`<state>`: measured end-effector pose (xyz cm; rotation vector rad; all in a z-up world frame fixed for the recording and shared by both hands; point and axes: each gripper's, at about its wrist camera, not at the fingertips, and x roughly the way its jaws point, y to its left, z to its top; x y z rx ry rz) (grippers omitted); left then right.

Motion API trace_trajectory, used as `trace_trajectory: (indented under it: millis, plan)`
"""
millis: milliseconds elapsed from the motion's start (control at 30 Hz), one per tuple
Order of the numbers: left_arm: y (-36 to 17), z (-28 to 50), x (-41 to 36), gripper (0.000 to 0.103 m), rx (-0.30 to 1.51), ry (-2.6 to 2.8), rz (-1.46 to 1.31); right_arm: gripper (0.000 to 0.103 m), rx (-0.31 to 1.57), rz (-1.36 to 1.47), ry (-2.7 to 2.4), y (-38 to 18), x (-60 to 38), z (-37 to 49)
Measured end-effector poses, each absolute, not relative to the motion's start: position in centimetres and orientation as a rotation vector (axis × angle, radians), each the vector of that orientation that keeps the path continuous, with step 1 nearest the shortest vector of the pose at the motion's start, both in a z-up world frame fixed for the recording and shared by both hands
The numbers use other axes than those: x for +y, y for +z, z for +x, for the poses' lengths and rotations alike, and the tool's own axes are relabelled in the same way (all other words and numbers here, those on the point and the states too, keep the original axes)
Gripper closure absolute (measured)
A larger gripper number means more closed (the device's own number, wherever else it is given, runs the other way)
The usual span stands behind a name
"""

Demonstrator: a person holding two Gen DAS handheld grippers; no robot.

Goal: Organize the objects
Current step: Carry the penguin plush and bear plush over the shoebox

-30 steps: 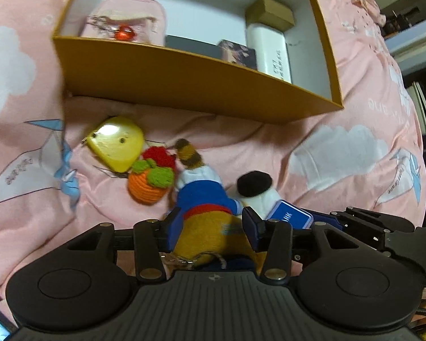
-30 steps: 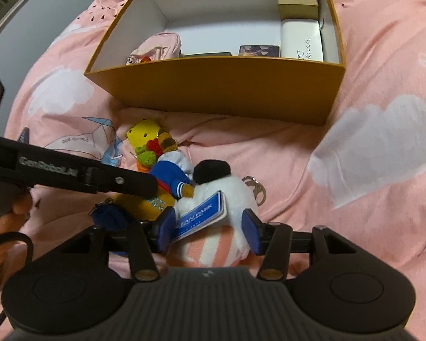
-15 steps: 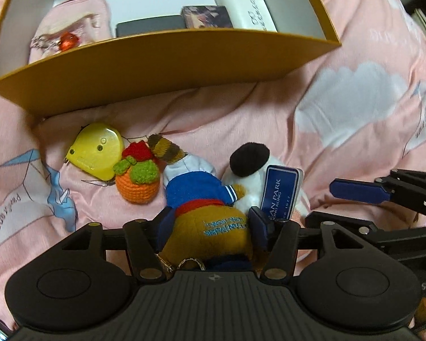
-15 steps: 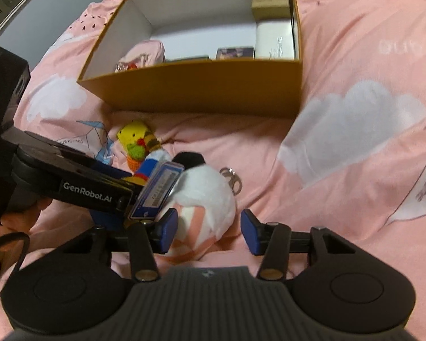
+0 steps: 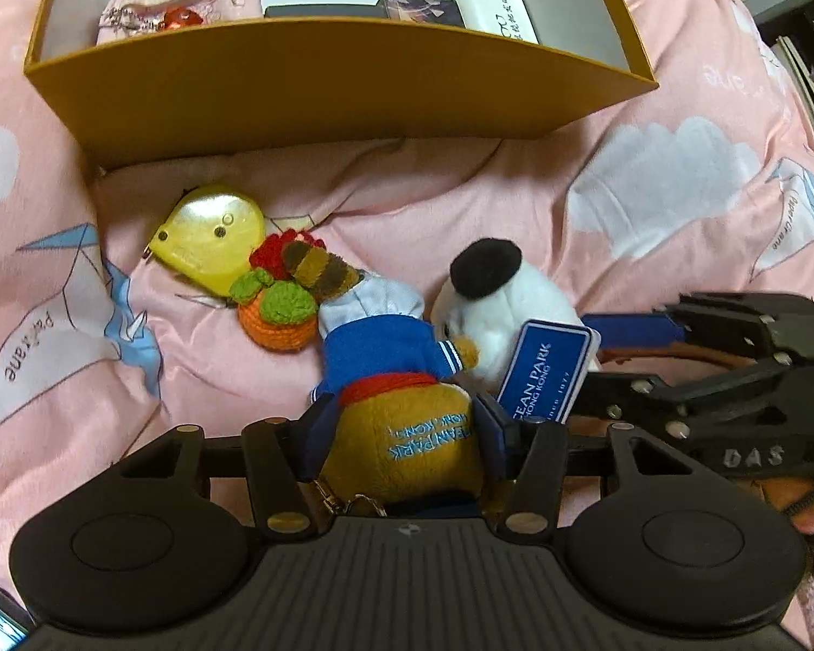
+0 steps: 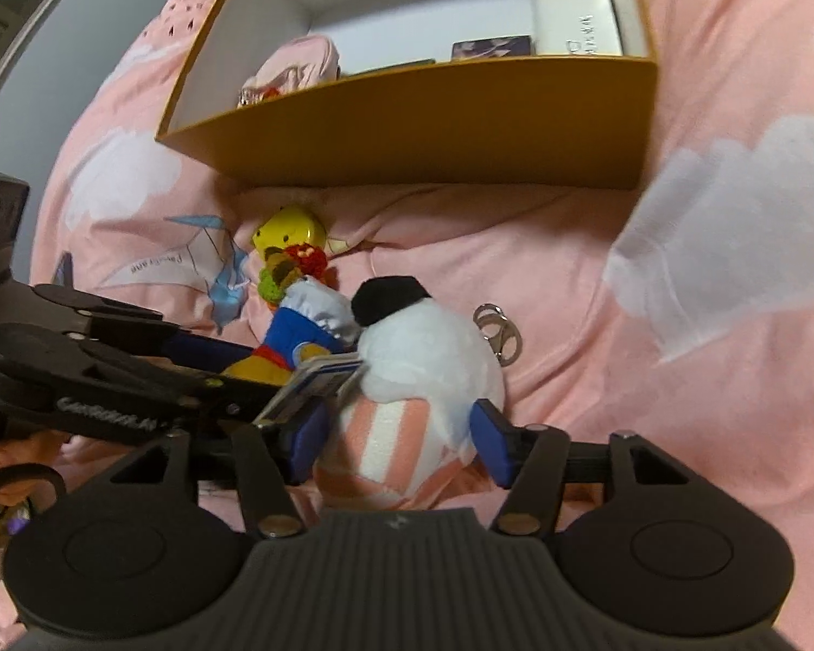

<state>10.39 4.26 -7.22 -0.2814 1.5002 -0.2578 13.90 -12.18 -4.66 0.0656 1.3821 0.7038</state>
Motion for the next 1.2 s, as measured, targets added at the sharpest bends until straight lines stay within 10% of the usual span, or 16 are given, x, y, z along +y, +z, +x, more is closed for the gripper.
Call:
trace_trajectory:
  millis: [533, 1200]
  plan:
    - [-6.6, 8.6, 3.5, 0.044, 1.386, -0.244, -0.263, 0.038, 1.456, 0.203, 0.709, -7.5, -13.3, 14.6]
    - [0.9, 6.9, 6.8, 0.049, 1.036, -0.26, -0.452, 0.042, 1.123, 0.165, 0.78, 3.0, -15.0, 13.5]
